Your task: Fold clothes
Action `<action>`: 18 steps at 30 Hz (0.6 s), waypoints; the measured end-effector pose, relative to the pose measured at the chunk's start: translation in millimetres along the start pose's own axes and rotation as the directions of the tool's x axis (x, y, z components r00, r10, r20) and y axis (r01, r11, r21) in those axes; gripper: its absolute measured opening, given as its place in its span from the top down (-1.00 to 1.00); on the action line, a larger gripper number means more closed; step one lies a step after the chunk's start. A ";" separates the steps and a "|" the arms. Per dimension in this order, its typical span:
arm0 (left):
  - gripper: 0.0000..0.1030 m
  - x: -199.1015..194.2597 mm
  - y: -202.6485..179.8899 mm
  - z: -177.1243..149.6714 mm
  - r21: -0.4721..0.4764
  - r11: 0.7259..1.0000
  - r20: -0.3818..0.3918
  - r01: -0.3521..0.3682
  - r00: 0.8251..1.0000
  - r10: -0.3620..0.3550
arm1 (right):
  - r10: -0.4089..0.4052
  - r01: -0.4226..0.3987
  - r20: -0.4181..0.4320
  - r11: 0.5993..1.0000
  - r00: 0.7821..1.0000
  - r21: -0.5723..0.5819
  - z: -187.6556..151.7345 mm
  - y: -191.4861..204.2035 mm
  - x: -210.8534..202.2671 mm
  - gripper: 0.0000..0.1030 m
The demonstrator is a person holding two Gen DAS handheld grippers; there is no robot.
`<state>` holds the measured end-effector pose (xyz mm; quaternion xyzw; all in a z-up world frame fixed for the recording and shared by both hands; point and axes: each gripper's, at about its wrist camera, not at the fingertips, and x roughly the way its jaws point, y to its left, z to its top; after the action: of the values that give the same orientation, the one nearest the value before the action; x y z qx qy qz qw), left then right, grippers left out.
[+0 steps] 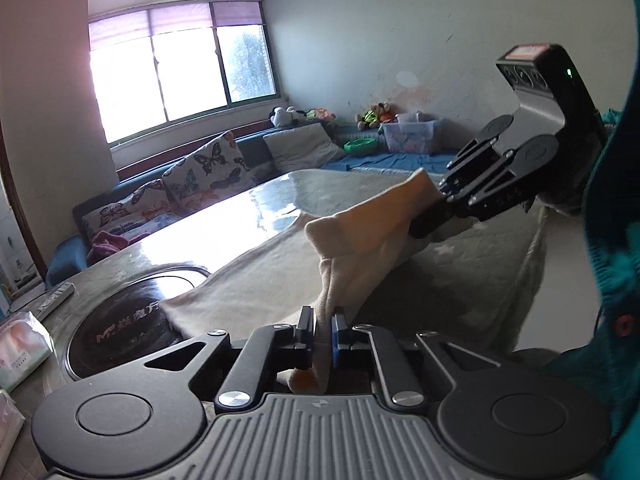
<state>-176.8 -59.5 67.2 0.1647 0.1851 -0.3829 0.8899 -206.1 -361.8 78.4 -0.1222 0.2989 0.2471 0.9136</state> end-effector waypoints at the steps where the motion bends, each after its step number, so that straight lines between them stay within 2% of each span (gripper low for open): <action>1: 0.82 -7.0 -2.3 1.2 -0.010 1.000 0.004 0.011 1.000 -0.011 | 0.006 -0.006 0.001 1.000 1.000 -0.007 -2.2 2.8 -8.8 0.80; 5: 0.82 -26.2 -8.4 4.7 -0.031 0.999 0.019 0.028 0.999 -0.028 | 0.033 -0.034 -0.001 0.999 0.999 -0.033 -8.9 16.8 -38.6 0.81; 9: 0.82 -22.3 -2.8 6.7 -0.050 0.999 0.026 0.017 1.000 -0.016 | 0.033 -0.033 -0.007 0.997 0.999 -0.067 -8.9 26.6 -48.1 0.81; 18: 0.82 11.5 41.2 27.5 -0.093 0.995 0.037 -0.039 0.998 0.043 | 0.023 -0.025 -0.019 0.994 1.000 -0.107 38.7 -2.8 -15.9 0.81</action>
<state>-133.3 -51.8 92.3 0.1197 0.1816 -0.3587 0.9078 -196.9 -355.8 118.9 -0.1696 0.2947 0.2726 0.9001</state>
